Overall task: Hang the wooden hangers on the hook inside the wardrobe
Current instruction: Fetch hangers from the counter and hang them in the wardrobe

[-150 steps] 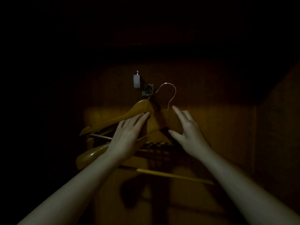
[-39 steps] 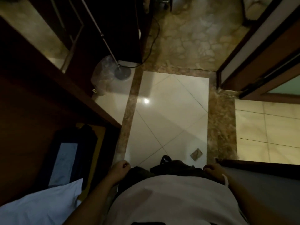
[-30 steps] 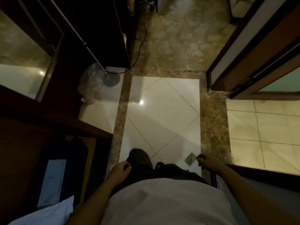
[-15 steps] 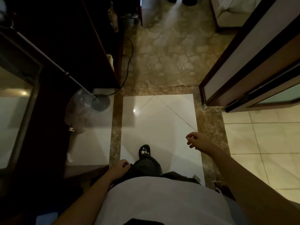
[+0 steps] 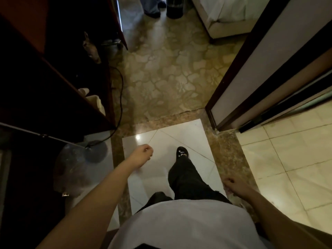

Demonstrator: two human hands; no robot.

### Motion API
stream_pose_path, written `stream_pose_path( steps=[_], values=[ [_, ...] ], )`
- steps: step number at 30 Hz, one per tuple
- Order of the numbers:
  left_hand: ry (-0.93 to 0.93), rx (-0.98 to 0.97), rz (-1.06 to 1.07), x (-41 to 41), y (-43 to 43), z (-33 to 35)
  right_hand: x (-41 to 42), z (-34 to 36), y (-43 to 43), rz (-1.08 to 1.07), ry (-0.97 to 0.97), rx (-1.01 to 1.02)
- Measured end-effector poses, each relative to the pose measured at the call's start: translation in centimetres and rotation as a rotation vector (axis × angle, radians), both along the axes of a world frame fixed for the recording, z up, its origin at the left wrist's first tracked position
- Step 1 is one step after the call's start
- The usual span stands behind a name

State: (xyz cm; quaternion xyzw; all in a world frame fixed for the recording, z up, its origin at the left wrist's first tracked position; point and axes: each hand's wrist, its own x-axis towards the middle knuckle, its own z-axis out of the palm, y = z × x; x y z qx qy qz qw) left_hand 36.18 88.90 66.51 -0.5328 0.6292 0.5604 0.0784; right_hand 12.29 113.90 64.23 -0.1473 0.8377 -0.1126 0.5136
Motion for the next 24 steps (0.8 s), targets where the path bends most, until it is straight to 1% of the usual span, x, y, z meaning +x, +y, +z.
stream_pose_path(
  steps=[3, 6, 9, 11, 13, 18, 21, 24],
  values=[
    [-0.029, -0.014, 0.014, -3.3, -4.1, -0.3, -3.8, -0.5, -4.0, 0.001, 0.001, 0.017],
    [-0.081, 0.005, 0.018, -5.0, -7.2, -0.7, -8.1, 0.0, -10.0, 0.045, -0.024, -0.002],
    [-0.143, 0.029, 0.055, -5.9, -9.2, -1.2, -12.0, 1.5, -17.0, 0.182, 0.001, -0.090],
    [-0.145, 0.042, 0.105, -6.6, -10.1, -1.2, -14.7, 2.4, -22.4, 0.262, -0.016, -0.166],
    [-0.168, 0.072, 0.143, -6.8, -10.5, -1.4, -16.5, 3.0, -27.2, 0.325, -0.031, -0.196],
    [-0.235, 0.160, 0.280, -7.4, -11.9, -2.7, -19.8, 4.5, -38.1, 0.360, -0.030, -0.331],
    [-0.250, 0.181, 0.309, -8.7, -14.9, -3.3, -21.5, 4.5, -42.4, 0.377, -0.036, -0.331],
    [-0.240, 0.175, 0.301, -10.8, -19.9, -3.6, -23.4, 3.3, -45.1, 0.365, -0.052, -0.288]
  ],
)
